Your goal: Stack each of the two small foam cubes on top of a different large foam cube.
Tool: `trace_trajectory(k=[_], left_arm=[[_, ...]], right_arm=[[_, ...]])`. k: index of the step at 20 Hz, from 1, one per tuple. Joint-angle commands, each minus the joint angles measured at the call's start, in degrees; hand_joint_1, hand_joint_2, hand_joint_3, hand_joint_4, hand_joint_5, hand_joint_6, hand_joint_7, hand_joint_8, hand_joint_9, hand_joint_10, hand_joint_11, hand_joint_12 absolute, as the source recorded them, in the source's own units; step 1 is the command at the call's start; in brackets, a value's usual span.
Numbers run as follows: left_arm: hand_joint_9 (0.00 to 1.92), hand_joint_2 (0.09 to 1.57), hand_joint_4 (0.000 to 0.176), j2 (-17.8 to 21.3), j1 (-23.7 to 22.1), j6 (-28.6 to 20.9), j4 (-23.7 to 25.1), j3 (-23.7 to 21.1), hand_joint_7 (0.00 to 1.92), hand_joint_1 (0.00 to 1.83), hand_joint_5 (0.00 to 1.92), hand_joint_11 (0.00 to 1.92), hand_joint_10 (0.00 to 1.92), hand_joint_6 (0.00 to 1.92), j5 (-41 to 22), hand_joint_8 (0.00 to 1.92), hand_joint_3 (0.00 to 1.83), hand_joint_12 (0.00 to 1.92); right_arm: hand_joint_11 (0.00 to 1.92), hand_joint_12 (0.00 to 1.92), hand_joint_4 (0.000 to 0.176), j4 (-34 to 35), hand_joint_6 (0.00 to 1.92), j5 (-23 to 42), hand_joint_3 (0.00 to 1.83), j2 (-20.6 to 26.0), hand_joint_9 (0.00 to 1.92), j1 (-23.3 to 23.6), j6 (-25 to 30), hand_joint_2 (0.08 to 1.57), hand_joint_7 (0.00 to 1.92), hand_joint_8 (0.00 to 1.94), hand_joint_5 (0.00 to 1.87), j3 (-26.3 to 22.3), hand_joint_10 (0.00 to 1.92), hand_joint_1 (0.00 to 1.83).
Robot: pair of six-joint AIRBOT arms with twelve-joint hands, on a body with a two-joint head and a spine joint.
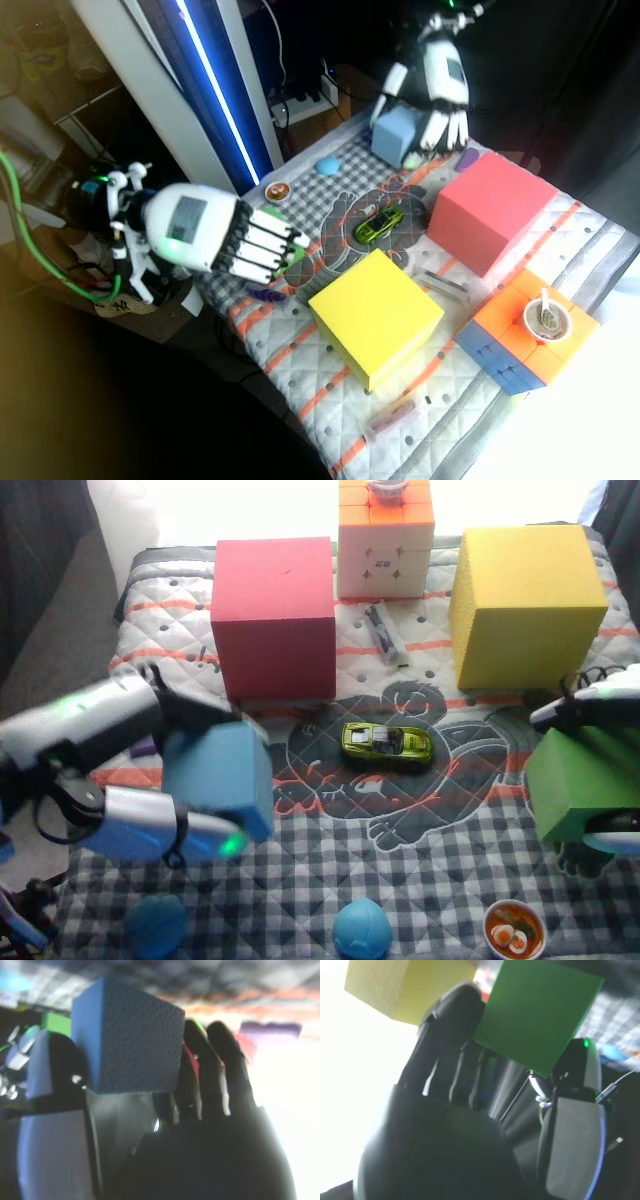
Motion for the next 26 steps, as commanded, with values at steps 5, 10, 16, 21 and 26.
trace_trajectory(k=[5, 10, 16, 21, 26], left_arm=[[0.78, 1.14, 0.0, 3.1, 0.0, -0.7, 2.2, -2.6, 0.97, 1.34, 0.87, 0.54, 1.31, 1.09, 21.4, 1.06, 0.0, 1.64], [0.7, 1.18, 0.0, 2.5, -7.4, -0.6, 5.0, 0.2, 0.9, 1.36, 0.81, 0.1, 1.43, 1.14, 25.9, 1.31, 0.01, 1.87], [0.88, 1.14, 0.0, -3.2, -22.9, -0.5, 9.7, 8.2, 0.97, 1.37, 0.85, 0.79, 1.28, 1.11, 11.4, 1.1, 0.0, 1.61], [0.89, 1.12, 0.0, -7.0, -32.7, -0.3, 10.9, 14.2, 0.96, 1.37, 0.9, 0.73, 1.26, 1.08, -2.3, 1.07, 0.0, 1.68], [0.93, 1.12, 0.0, -9.6, -34.7, -0.2, 9.6, 18.8, 0.97, 1.38, 0.88, 0.74, 1.18, 1.12, -9.4, 1.02, 0.0, 1.5]], right_arm=[[0.57, 1.56, 0.0, -0.2, 1.26, 12.9, 0.0, 1.5, 0.75, -0.1, 0.2, 1.16, 0.98, 1.1, 0.85, -0.3, 1.28, 1.36], [0.57, 1.55, 0.0, -0.5, 1.25, 14.2, 0.0, 1.7, 0.77, 4.0, -1.1, 1.16, 0.93, 1.14, 0.86, 1.5, 1.27, 1.36], [0.57, 1.55, 0.0, 0.0, 1.26, 10.4, 0.0, 0.2, 0.76, 11.3, -1.8, 1.16, 0.95, 1.13, 0.85, 5.8, 1.26, 1.36], [0.57, 1.56, 0.0, -2.7, 1.22, -0.5, 0.0, -2.6, 0.77, 21.7, -1.8, 1.16, 0.94, 1.2, 0.81, 10.5, 1.3, 1.36], [0.57, 1.55, 0.0, -7.3, 1.26, -8.3, 0.0, -3.3, 0.76, 30.1, -3.9, 1.16, 0.95, 1.13, 0.85, 11.8, 1.26, 1.36]])
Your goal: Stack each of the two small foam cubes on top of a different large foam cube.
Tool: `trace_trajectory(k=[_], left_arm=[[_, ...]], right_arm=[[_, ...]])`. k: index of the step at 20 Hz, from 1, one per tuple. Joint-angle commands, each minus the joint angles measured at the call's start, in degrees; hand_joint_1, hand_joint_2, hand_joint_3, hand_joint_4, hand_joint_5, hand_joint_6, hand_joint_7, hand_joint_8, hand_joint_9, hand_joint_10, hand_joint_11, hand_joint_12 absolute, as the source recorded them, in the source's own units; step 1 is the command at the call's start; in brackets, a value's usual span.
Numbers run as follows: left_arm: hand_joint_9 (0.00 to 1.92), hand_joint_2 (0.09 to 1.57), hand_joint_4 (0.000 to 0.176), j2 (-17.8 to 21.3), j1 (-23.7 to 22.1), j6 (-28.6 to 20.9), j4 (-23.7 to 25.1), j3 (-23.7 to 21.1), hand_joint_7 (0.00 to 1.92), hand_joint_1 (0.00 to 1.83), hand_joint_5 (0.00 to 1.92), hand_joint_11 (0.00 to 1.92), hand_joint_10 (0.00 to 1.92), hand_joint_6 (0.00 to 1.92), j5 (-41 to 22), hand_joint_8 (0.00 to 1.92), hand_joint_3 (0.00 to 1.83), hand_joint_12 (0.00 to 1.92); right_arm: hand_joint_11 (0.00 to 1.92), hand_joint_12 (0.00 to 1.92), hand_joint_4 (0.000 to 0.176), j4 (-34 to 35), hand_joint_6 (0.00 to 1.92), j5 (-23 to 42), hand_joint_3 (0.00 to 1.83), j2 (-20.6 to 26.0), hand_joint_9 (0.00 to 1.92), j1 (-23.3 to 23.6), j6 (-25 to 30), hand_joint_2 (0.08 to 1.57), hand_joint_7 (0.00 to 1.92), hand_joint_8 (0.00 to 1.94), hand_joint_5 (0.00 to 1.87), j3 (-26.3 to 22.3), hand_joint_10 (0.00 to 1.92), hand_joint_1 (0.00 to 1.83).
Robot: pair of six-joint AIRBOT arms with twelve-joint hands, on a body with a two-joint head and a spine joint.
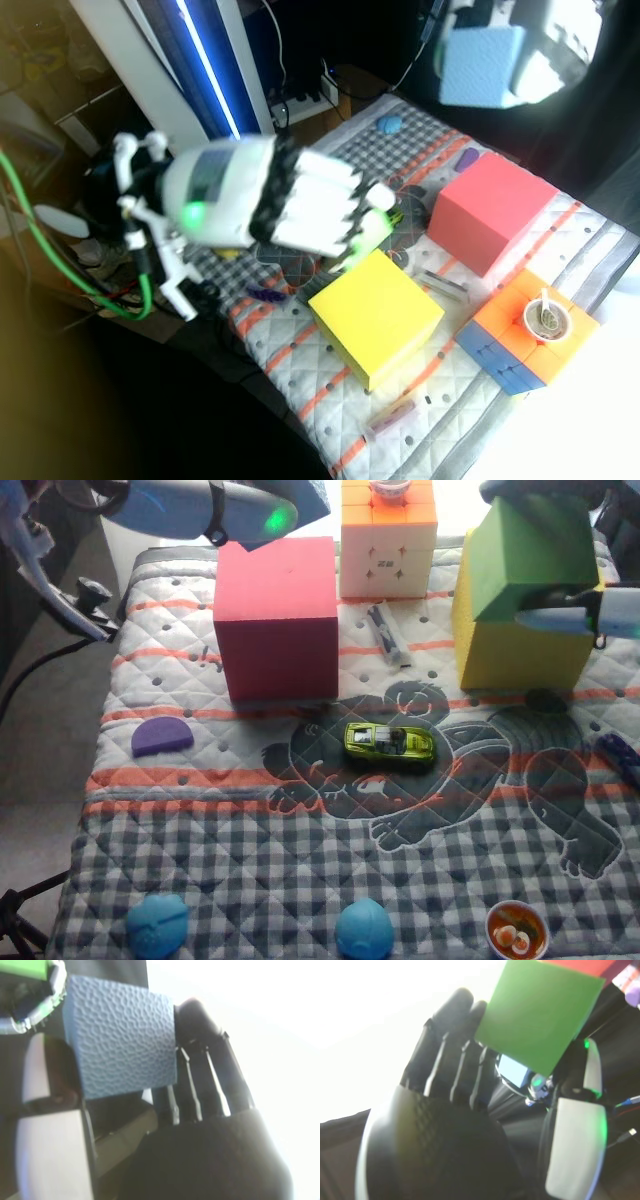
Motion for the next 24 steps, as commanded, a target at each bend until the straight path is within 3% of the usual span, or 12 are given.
trace_trajectory(k=[1, 2, 4, 5, 7, 9, 12, 19, 21, 22, 23, 24], left_arm=[[0.91, 1.12, 0.0, -0.6, -1.0, 2.3, -2.0, 0.4, 0.95, 1.38, 0.89, 0.74, 1.22, 1.12, 4.5, 1.01, 0.0, 1.51], [0.91, 1.12, 0.0, -1.3, -1.1, 6.3, -4.8, 0.8, 0.95, 1.38, 0.89, 0.74, 1.22, 1.12, 3.8, 1.01, 0.0, 1.51], [0.84, 1.15, 0.0, -3.2, -1.3, 20.8, -13.8, 1.3, 0.88, 1.36, 0.9, 0.67, 1.34, 1.08, 2.3, 1.17, 0.0, 1.59], [0.8, 1.16, 0.0, -3.8, -1.3, 24.2, -16.0, 1.5, 0.88, 1.24, 0.89, 0.7, 1.34, 1.08, 2.2, 1.26, 0.0, 1.62], [0.79, 1.17, 0.0, -5.0, -1.3, 30.2, -20.1, 2.1, 0.84, 1.34, 0.87, 0.64, 1.41, 1.13, 2.0, 1.23, 0.0, 1.67], [0.77, 1.18, 0.0, -5.5, -1.3, 30.4, -20.7, 2.9, 0.82, 1.35, 0.85, 0.64, 1.43, 1.14, 1.5, 1.28, 0.0, 1.71], [0.78, 1.18, 0.0, -5.8, -1.3, 30.4, -21.6, 3.9, 0.82, 1.36, 0.84, 0.68, 1.44, 1.13, 0.6, 1.29, 0.0, 1.72], [0.69, 1.21, 0.0, -6.3, -1.1, 30.4, -24.7, 6.2, 0.75, 1.33, 0.82, 0.46, 1.52, 1.27, -1.9, 1.32, 0.0, 1.78], [0.68, 1.21, 0.0, -6.6, -1.0, 30.4, -25.7, 7.0, 0.75, 1.3, 0.81, 0.46, 1.48, 1.28, -2.7, 1.32, 0.0, 1.73], [0.64, 1.21, 0.0, -6.8, -1.0, 30.4, -26.0, 7.4, 0.77, 1.2, 0.82, 0.47, 1.34, 1.27, -3.0, 1.33, 0.0, 1.69], [0.64, 1.21, 0.014, -6.9, -0.8, 30.4, -26.4, 7.7, 0.78, 1.17, 0.8, 0.48, 1.29, 1.26, -3.3, 1.34, 0.0, 1.69], [0.6, 1.22, 0.014, -7.0, -0.7, 30.4, -26.7, 7.9, 0.75, 1.17, 0.8, 0.43, 1.28, 1.29, -3.5, 1.36, 0.0, 1.71]], right_arm=[[0.58, 1.56, 0.0, 0.7, 1.21, 5.1, 0.0, 0.4, 0.77, 1.3, -0.6, 1.16, 0.94, 1.2, 0.8, 0.5, 1.3, 1.36], [0.58, 1.56, 0.0, 0.5, 1.21, 4.5, 0.0, 0.4, 0.77, 2.1, -0.9, 1.16, 0.94, 1.2, 0.8, 0.6, 1.3, 1.36], [0.57, 1.55, 0.0, 0.4, 1.26, 3.1, 0.0, 0.3, 0.76, 3.8, -1.9, 1.16, 0.92, 1.15, 0.85, 1.3, 1.27, 1.36], [0.57, 1.56, 0.0, 0.4, 1.21, 2.3, 0.0, 0.3, 0.77, 4.4, -1.9, 1.16, 0.94, 1.2, 0.81, 1.7, 1.3, 1.36], [0.57, 1.55, 0.0, 0.4, 1.25, 0.1, 0.0, 0.3, 0.76, 6.0, -2.1, 1.16, 0.94, 1.14, 0.86, 2.6, 1.27, 1.36], [0.57, 1.55, 0.0, 0.4, 1.26, -2.4, 0.0, -0.1, 0.75, 8.0, -2.9, 1.15, 0.99, 1.09, 0.84, 3.4, 1.27, 1.36], [0.58, 1.56, 0.0, 0.4, 1.21, -6.2, 0.0, -0.6, 0.77, 10.3, -4.9, 1.16, 0.94, 1.2, 0.8, 4.4, 1.3, 1.36], [0.57, 1.55, 0.0, 0.5, 1.26, -12.9, 0.0, -1.3, 0.75, 12.5, -4.9, 1.15, 0.99, 1.09, 0.84, 6.8, 1.27, 1.36], [0.57, 1.55, 0.0, 0.6, 1.25, -14.5, 0.0, -1.3, 0.77, 13.3, -5.4, 1.16, 0.95, 1.16, 0.81, 7.2, 1.28, 1.36], [0.58, 1.56, 0.0, 0.6, 1.21, -15.3, 0.0, -1.3, 0.77, 13.6, -5.8, 1.16, 0.94, 1.2, 0.8, 7.5, 1.3, 1.36], [0.57, 1.55, 0.0, 0.6, 1.26, -16.4, 0.0, -1.3, 0.76, 14.3, -6.5, 1.16, 0.92, 1.15, 0.85, 7.8, 1.27, 1.36], [0.57, 1.56, 0.0, 1.6, 1.21, -17.6, 0.0, -1.5, 0.77, 14.8, -8.9, 1.16, 0.94, 1.2, 0.81, 7.7, 1.3, 1.36]])
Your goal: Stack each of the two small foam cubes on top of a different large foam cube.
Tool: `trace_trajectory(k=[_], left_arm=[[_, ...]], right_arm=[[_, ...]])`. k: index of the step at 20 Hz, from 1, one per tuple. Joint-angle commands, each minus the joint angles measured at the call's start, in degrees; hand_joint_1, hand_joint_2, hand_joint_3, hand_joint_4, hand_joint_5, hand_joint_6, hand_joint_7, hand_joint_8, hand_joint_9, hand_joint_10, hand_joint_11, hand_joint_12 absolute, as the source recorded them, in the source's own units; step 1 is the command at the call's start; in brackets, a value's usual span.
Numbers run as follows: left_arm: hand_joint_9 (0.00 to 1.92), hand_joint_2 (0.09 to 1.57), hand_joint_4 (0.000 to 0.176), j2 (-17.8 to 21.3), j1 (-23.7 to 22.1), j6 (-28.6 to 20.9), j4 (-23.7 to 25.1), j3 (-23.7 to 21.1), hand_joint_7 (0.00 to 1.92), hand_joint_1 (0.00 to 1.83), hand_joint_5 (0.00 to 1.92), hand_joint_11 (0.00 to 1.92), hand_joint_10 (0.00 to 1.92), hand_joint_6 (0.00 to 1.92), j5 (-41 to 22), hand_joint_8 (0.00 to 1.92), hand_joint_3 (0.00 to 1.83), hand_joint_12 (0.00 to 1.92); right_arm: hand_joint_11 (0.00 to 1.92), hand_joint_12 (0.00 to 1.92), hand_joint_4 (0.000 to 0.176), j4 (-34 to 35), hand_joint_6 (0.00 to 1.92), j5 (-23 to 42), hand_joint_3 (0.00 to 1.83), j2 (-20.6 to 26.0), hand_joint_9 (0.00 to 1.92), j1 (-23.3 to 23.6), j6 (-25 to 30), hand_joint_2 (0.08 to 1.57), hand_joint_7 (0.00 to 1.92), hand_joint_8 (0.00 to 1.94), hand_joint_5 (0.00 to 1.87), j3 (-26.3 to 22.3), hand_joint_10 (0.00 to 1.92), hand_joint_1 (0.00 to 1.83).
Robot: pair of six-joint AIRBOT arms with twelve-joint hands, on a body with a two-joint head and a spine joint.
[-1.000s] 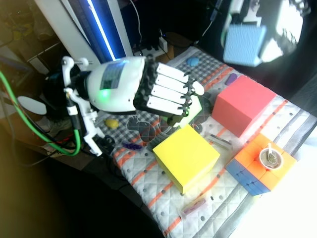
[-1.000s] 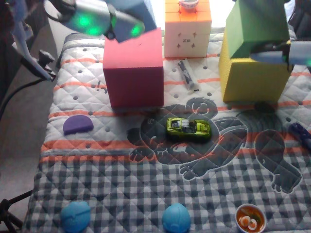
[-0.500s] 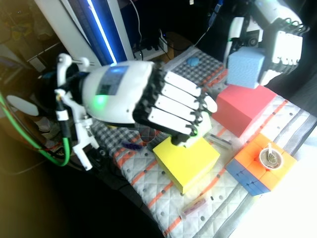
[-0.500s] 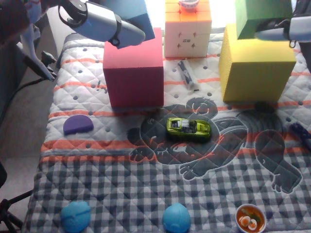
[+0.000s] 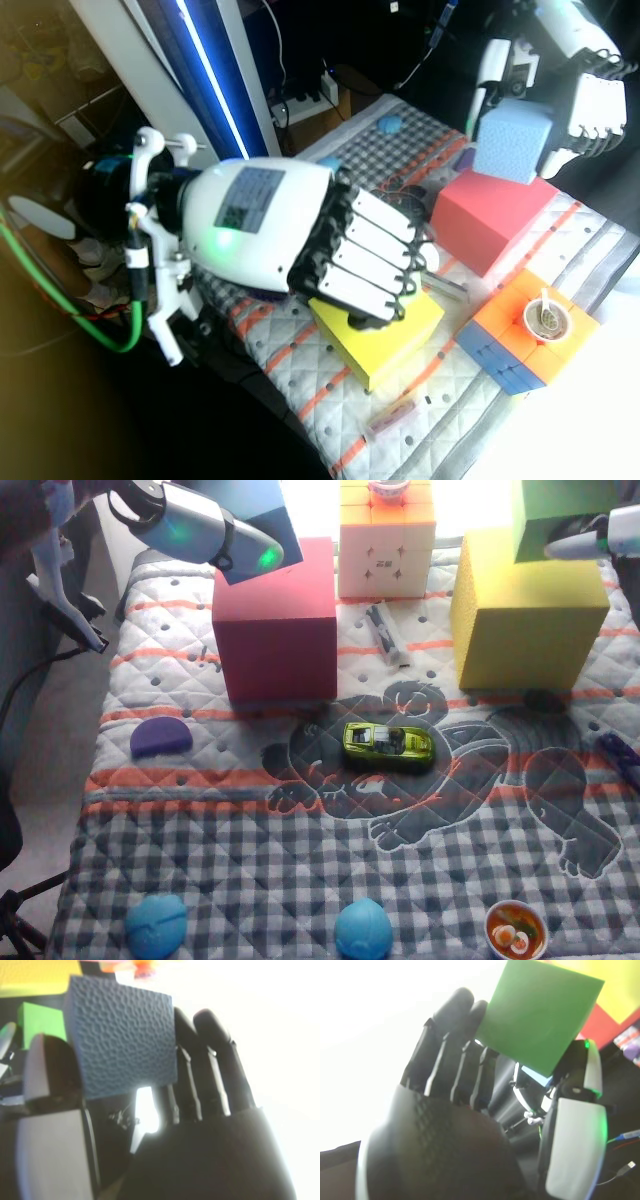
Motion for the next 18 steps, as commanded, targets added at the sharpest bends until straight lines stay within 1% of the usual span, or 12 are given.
trace_trajectory(k=[1, 4, 5, 6, 7, 8, 9, 11, 12, 13, 15, 18], left_arm=[[0.55, 1.24, 0.004, -0.2, -0.4, -0.3, 0.4, 0.0, 0.7, 1.16, 0.78, 0.37, 1.35, 1.34, 5.0, 1.41, 0.0, 1.78], [0.48, 1.23, 0.0, -0.3, 0.0, -0.3, 0.2, 0.3, 0.68, 1.17, 0.85, 0.24, 1.29, 1.24, 4.2, 1.42, 0.0, 1.84], [0.4, 1.21, 0.0, -0.5, 0.1, -0.3, -0.1, 0.5, 0.55, 1.12, 0.81, 0.18, 1.35, 1.24, 3.9, 1.12, 0.0, 1.9], [0.3, 1.18, 0.0, -0.6, 0.3, -0.3, -0.4, 0.8, 0.48, 0.97, 0.62, 0.05, 1.14, 0.62, 3.6, 0.74, 0.0, 1.83], [0.3, 1.18, 0.0, -0.8, 0.5, -0.3, -0.7, 1.0, 0.48, 0.97, 0.62, 0.05, 1.14, 0.62, 3.4, 0.74, 0.0, 1.83], [0.33, 1.18, 0.0, -0.8, 0.7, -0.3, -1.0, 1.2, 0.57, 0.86, 0.62, 0.0, 0.95, 0.12, 3.0, 0.31, 0.0, 1.79], [0.33, 1.18, 0.0, -0.8, 0.9, -0.3, -1.1, 1.2, 0.59, 0.81, 0.59, 0.0, 0.87, 0.04, 2.9, 0.19, 0.0, 1.74], [0.3, 1.19, 0.0, -1.0, 1.0, -0.3, -1.3, 1.5, 0.61, 0.79, 0.55, 0.0, 0.94, 0.0, 2.6, 0.13, 0.0, 1.75], [0.3, 1.19, 0.0, -1.0, 1.1, -0.3, -1.5, 1.7, 0.61, 0.79, 0.55, 0.0, 0.94, 0.0, 2.5, 0.13, 0.0, 1.75], [0.33, 1.21, 0.0, -1.1, 1.1, -0.3, -1.7, 1.9, 0.64, 0.82, 0.55, 0.03, 0.95, 0.0, 2.3, 0.1, 0.0, 1.76], [0.38, 1.21, 0.0, -1.2, 1.1, -0.3, -1.7, 1.9, 0.62, 0.79, 0.54, 0.03, 0.74, 0.0, 2.2, 0.03, 0.0, 1.67], [0.33, 1.21, 0.0, -1.2, 1.2, -0.3, -1.7, 1.9, 0.65, 0.83, 0.56, 0.0, 0.85, 0.0, 2.3, 0.02, 0.0, 1.73]], right_arm=[[0.57, 1.55, 0.0, 0.8, 1.15, 5.5, 0.0, 0.2, 0.76, 1.0, -1.5, 1.2, 0.76, 1.33, 0.82, 0.1, 1.45, 1.35], [0.74, 1.65, 0.0, 1.2, 1.3, 4.1, 0.0, -0.1, 0.81, 1.4, -2.9, 1.18, 0.72, 1.23, 0.76, 0.2, 1.28, 1.47], [0.72, 1.65, 0.0, 1.3, 1.32, 3.7, 0.0, -0.2, 0.83, 1.4, -2.9, 1.18, 0.75, 1.21, 0.75, 0.3, 1.21, 1.48], [0.67, 1.54, 0.0, 1.3, 1.29, 3.4, 0.0, -0.3, 0.81, 1.4, -2.9, 1.18, 0.77, 1.21, 0.81, 0.4, 1.32, 1.38], [0.67, 1.54, 0.0, 1.4, 1.29, 3.0, 0.0, -0.4, 0.81, 1.4, -2.9, 1.18, 0.77, 1.21, 0.81, 0.6, 1.32, 1.38], [0.56, 1.43, 0.0, 1.4, 1.31, 2.6, 0.0, -0.6, 0.71, 1.4, -2.9, 1.21, 0.8, 1.27, 0.78, 0.7, 1.06, 1.2], [0.54, 1.38, 0.011, 1.4, 1.34, 2.4, 0.0, -0.7, 0.69, 1.4, -2.9, 1.22, 0.77, 1.29, 0.77, 0.8, 0.91, 1.17], [0.36, 1.43, 0.0, 1.4, 0.41, 2.3, 0.0, -0.7, 0.55, 1.4, -2.9, 1.04, 0.58, 0.63, 0.5, 0.8, 0.9, 1.18], [0.36, 1.43, 0.0, 1.4, 0.41, 2.3, 0.0, -0.8, 0.55, 1.4, -2.9, 1.04, 0.58, 0.63, 0.5, 0.8, 0.9, 1.18], [0.1, 1.87, 0.0, 1.4, 0.14, 2.3, 0.0, -0.8, 0.24, 1.4, -2.9, 0.93, 0.4, 0.78, 0.47, 0.8, 1.34, 1.07], [0.0, 1.88, 0.0, 1.4, 0.03, 2.3, 0.0, -0.8, 0.02, 1.4, -2.9, 0.91, 0.26, 0.64, 0.41, 0.8, 1.19, 0.94], [0.0, 1.92, 0.0, 1.4, 0.0, 2.3, 0.0, -0.8, 0.0, 1.4, -2.9, 0.86, 0.26, 0.65, 0.38, 0.8, 1.31, 0.9]])
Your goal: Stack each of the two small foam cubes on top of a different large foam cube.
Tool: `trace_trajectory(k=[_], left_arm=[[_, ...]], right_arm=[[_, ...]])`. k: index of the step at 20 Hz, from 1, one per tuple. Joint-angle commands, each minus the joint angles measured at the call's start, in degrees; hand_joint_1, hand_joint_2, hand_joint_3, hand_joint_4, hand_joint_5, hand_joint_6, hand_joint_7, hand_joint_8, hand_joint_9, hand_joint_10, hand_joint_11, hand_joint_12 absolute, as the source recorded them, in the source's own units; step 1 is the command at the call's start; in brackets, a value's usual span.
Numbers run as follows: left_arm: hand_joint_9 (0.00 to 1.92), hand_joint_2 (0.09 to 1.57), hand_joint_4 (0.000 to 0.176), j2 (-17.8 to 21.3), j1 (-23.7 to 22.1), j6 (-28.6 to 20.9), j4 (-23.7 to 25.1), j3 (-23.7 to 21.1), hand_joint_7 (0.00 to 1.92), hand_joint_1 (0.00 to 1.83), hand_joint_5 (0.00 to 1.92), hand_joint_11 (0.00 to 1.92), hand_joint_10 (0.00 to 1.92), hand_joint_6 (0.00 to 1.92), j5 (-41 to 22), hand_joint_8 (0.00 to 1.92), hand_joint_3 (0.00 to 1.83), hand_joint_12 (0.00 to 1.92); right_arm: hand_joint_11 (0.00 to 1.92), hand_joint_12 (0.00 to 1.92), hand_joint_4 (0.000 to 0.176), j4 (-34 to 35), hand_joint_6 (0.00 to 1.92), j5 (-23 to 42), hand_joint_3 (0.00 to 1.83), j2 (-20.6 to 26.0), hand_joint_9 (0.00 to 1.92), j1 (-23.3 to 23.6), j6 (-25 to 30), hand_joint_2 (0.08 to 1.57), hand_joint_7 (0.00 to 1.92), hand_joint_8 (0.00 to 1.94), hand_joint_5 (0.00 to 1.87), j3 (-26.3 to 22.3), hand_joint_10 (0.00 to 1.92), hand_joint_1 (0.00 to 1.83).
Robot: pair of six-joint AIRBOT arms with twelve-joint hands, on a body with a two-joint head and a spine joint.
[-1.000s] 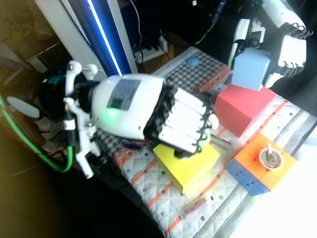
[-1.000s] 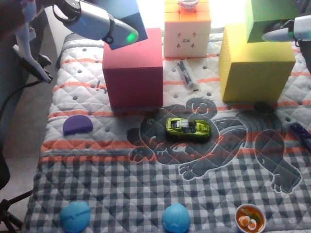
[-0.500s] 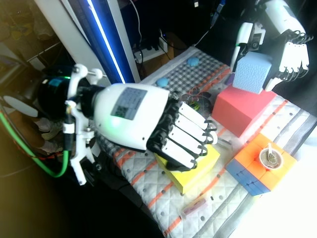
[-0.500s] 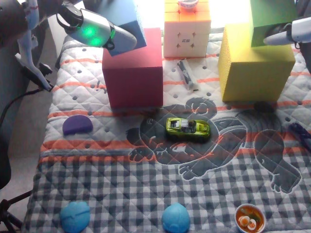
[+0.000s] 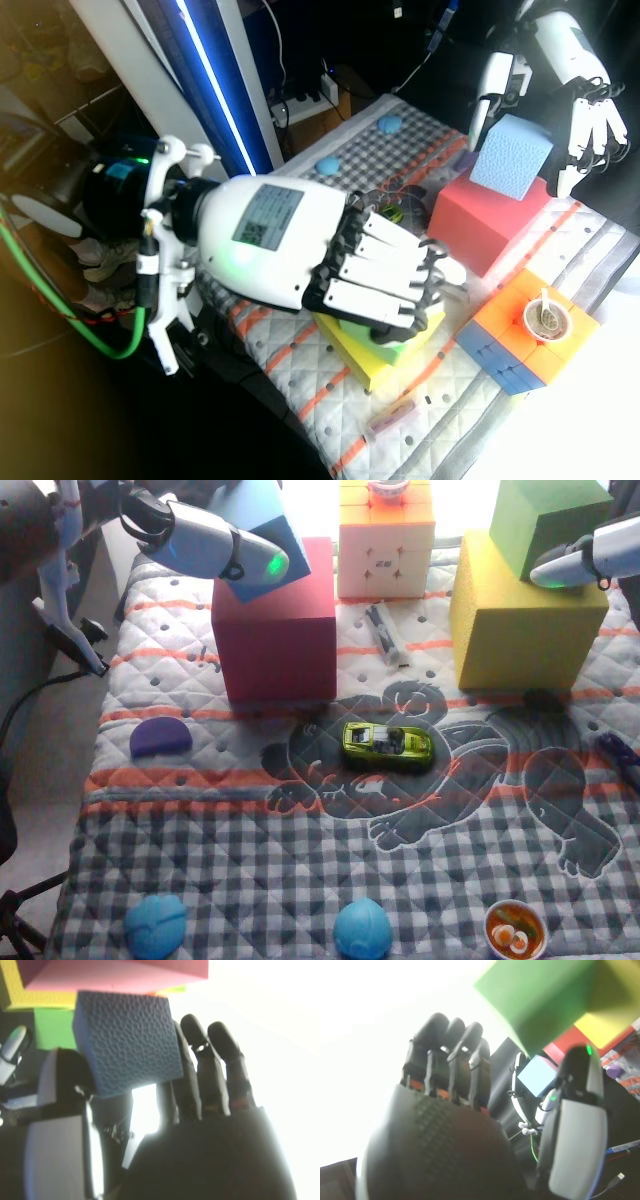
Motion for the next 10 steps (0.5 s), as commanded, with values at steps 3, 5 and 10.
trace_trajectory(k=[3, 5, 10], left_arm=[[0.22, 1.18, 0.0, -0.2, -0.4, -0.3, 0.3, 0.3, 0.57, 0.89, 0.44, 0.0, 1.0, 0.0, 5.9, 0.0, 0.0, 1.77], [0.24, 1.18, 0.0, -0.1, -0.4, -0.3, 0.3, 0.1, 0.54, 0.91, 0.34, 0.0, 0.91, 0.0, 6.5, 0.0, 0.0, 1.76], [0.11, 1.13, 0.157, -0.1, -0.4, -0.3, 0.5, -0.4, 0.28, 0.71, 0.03, 0.0, 0.58, 0.0, 8.0, 0.0, 0.0, 1.52]], right_arm=[[0.0, 1.92, 0.0, 0.0, 0.0, 6.8, 0.0, 0.4, 0.01, 1.0, -0.3, 0.87, 0.17, 0.99, 0.36, 0.3, 1.41, 0.86], [0.0, 1.92, 0.0, 0.0, 0.0, 6.8, 0.0, 0.4, 0.0, 1.0, -0.3, 0.89, 0.15, 0.85, 0.33, 0.2, 1.27, 0.83], [0.03, 1.92, 0.0, 0.0, 0.01, 7.1, 0.0, 0.4, 0.1, 1.0, -0.3, 0.92, 0.24, 1.05, 0.35, 0.1, 1.5, 0.8]])
